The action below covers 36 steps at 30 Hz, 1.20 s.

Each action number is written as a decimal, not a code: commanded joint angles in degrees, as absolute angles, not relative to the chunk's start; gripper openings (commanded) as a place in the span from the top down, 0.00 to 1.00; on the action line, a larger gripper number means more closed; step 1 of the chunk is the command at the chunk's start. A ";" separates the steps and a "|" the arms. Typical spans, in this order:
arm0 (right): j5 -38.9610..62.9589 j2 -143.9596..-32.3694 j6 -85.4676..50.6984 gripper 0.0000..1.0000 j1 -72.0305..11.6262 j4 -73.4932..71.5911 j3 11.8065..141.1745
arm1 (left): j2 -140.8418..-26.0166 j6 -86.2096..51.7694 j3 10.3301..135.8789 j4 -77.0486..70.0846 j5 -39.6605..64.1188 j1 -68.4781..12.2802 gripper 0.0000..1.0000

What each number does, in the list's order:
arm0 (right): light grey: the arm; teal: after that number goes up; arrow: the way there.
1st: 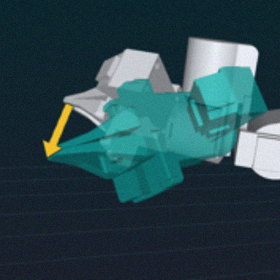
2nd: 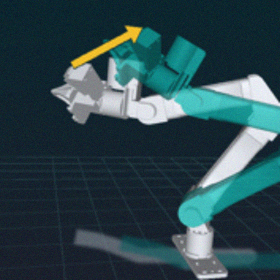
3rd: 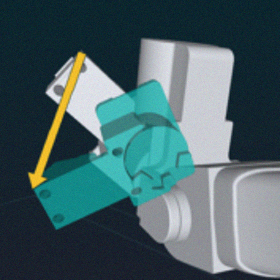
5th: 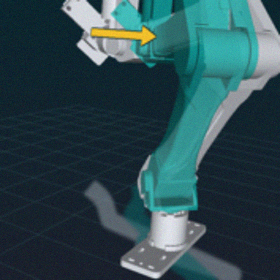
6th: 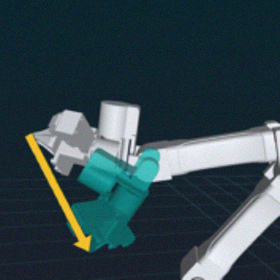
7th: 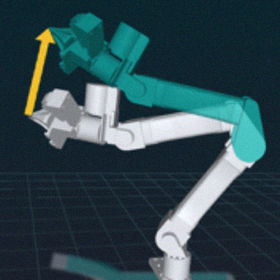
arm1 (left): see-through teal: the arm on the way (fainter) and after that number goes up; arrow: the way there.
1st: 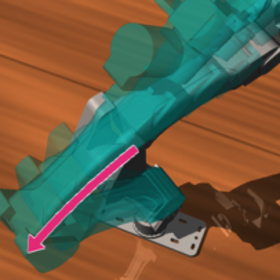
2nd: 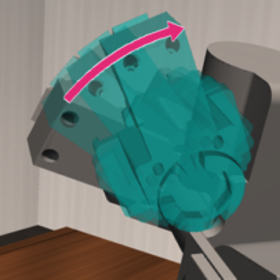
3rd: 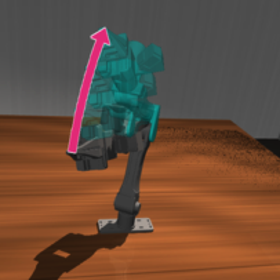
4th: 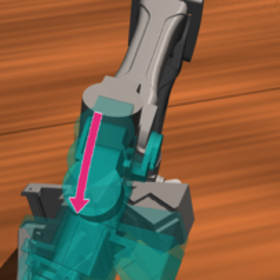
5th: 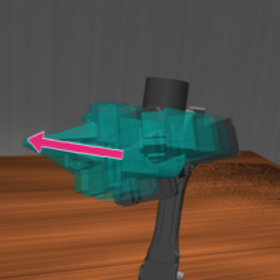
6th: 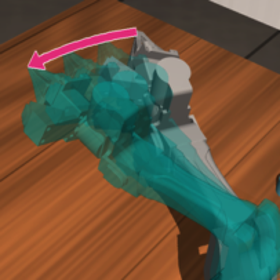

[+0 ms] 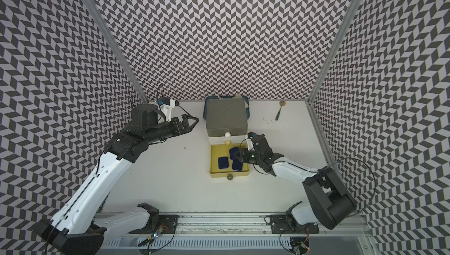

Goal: Place the brooch boxes into the drawer by color
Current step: Place the brooch box in the drawer.

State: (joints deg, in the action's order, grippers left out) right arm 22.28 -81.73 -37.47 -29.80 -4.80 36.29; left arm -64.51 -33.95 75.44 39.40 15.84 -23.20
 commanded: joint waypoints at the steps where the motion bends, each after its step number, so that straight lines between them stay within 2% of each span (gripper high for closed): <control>1: 20.75 -82.52 -36.39 0.93 -29.53 -7.57 38.07 | -64.59 -32.78 74.97 37.78 16.60 -22.72 0.00; 4: 20.30 -83.03 -36.21 0.93 -29.53 -7.71 38.48 | -64.64 -32.78 75.06 37.78 16.57 -22.76 0.00; 8: 19.70 -84.04 -36.04 0.86 -29.53 -7.63 38.88 | -64.78 -32.53 75.06 37.96 16.52 -22.76 0.00; 36: 19.38 -87.36 -36.56 0.83 -30.15 -11.49 40.69 | -64.60 -32.01 75.32 38.58 16.26 -22.65 0.00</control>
